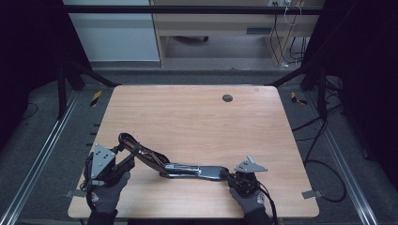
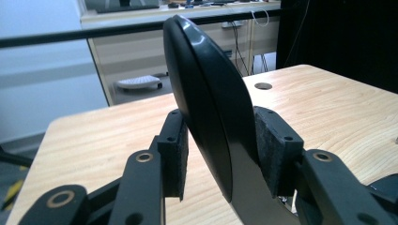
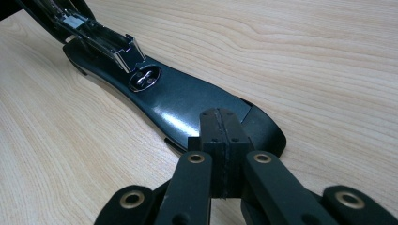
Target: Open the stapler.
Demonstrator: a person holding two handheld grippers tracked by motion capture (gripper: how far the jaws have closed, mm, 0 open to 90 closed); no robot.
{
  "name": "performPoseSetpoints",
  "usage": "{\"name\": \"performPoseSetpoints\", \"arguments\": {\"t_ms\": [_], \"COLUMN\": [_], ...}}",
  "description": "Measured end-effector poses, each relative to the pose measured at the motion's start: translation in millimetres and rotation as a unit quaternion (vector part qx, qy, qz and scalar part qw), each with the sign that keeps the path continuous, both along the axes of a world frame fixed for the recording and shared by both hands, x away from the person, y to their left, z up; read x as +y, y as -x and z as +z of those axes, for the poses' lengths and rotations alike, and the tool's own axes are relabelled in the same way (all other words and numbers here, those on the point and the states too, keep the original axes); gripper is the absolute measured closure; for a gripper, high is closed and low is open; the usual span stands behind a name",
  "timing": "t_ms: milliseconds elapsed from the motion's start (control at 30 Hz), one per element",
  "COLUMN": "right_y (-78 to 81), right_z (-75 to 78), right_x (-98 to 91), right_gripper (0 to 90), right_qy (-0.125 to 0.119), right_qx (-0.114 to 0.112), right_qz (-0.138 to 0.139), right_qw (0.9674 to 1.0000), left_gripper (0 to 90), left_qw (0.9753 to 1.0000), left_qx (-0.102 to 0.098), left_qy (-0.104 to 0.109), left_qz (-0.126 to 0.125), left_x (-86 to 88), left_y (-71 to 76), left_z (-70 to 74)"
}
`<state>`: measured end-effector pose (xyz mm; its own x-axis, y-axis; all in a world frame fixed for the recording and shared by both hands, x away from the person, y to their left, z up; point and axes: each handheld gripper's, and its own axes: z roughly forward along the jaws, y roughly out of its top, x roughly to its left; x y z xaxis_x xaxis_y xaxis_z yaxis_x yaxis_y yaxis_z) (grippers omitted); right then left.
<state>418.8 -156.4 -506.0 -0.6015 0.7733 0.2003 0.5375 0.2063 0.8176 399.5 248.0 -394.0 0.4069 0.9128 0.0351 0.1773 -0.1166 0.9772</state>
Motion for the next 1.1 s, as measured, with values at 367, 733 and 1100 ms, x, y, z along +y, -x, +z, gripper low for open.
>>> {"name": "performPoseSetpoints", "arguments": {"t_ms": [367,733,1100], "right_y": [0.2,0.0,0.0], "right_z": [0.1,-0.1,0.0], "right_x": [0.1,0.2,0.9], "right_gripper": [90.0,90.0,90.0], "right_qy": [0.002,0.003,0.005], "right_qx": [-0.001,-0.003,-0.002], "right_qz": [0.0,0.001,-0.001], "right_qw": [1.0,1.0,1.0], "left_gripper": [57.1,57.8,58.1], "left_qw": [0.9993,0.9975,0.9958], "left_qx": [0.01,0.007,0.009], "left_qy": [0.034,0.068,0.088], "left_qz": [0.008,0.018,0.026], "left_x": [12.5,16.4,17.9], "left_y": [0.4,4.3,6.3], "left_z": [-8.1,-15.7,-18.7]}}
